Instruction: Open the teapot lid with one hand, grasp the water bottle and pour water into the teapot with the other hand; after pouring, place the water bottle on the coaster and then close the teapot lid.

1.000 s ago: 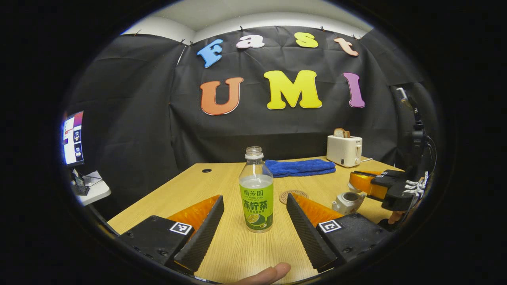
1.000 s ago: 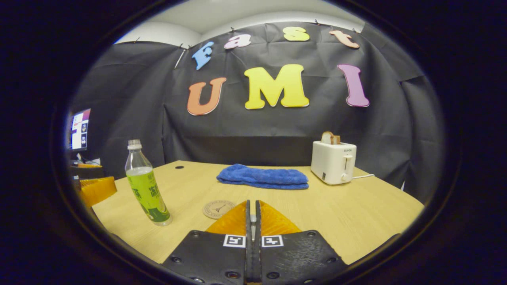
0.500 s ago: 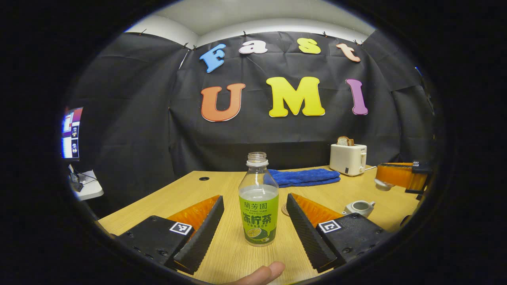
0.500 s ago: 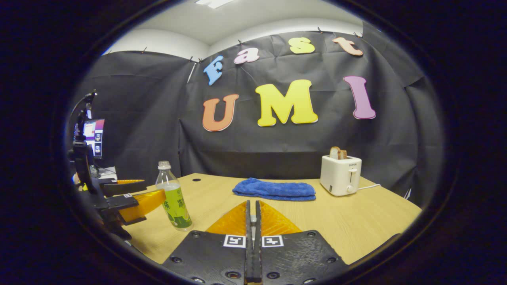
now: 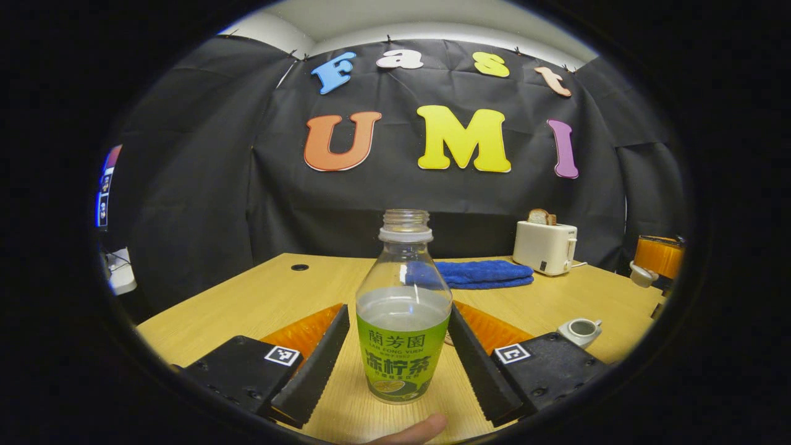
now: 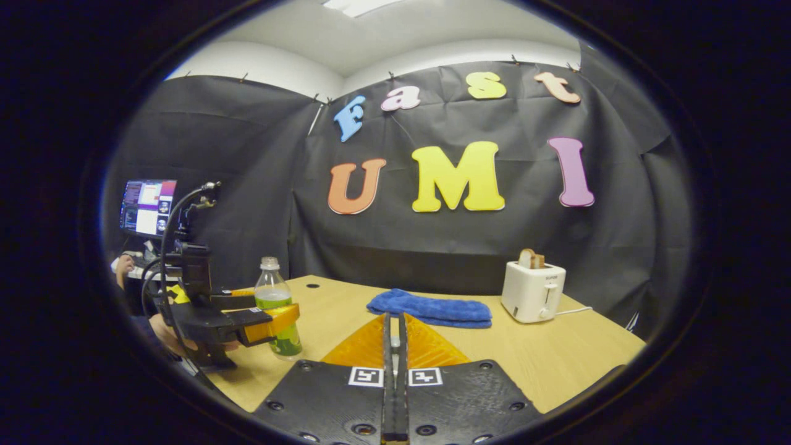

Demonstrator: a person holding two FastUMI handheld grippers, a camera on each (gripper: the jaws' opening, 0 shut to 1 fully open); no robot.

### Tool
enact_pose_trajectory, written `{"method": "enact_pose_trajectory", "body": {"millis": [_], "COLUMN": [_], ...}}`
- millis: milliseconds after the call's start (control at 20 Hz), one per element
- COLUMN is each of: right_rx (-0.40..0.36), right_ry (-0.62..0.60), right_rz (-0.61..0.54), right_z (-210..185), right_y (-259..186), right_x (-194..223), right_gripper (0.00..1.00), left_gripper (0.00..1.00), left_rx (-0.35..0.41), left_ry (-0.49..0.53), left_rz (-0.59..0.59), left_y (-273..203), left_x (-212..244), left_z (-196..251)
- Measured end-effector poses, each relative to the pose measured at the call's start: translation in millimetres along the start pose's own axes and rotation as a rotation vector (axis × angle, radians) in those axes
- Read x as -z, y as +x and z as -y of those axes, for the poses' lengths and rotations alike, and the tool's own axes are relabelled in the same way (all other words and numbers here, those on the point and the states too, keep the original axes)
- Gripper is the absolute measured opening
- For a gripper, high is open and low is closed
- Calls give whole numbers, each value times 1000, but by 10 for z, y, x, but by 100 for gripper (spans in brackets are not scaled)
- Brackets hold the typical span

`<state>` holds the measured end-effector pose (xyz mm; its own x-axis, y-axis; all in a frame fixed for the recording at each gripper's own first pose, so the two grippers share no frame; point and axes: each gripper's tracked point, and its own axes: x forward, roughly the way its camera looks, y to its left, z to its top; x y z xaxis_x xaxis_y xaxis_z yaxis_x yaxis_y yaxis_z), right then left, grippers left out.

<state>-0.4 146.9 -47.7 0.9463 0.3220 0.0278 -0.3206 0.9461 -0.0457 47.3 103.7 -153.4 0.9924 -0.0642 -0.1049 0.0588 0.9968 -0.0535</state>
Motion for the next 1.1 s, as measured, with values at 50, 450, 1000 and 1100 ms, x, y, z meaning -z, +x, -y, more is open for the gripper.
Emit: {"method": "enact_pose_trajectory", "body": {"millis": [50,450,1000,1100], "right_rx": [16,79,112,112], "right_ry": [10,51,68,65], "right_rz": [-6,-24,-56,-56], "right_z": [83,448,764,803], "right_y": [6,-143,-377,-415], "right_x": [23,122,310,322], "right_gripper": [0,0,0,0], "left_gripper": [87,76,75,75], "left_rx": [6,-103,-61,-32], "left_ry": [9,213,738,842], "left_rz": [12,-64,-155,-182], "left_y": [1,-268,-245,-228], "left_x": [-10,-59,40,128], "left_z": [-7,-121,449,568]}}
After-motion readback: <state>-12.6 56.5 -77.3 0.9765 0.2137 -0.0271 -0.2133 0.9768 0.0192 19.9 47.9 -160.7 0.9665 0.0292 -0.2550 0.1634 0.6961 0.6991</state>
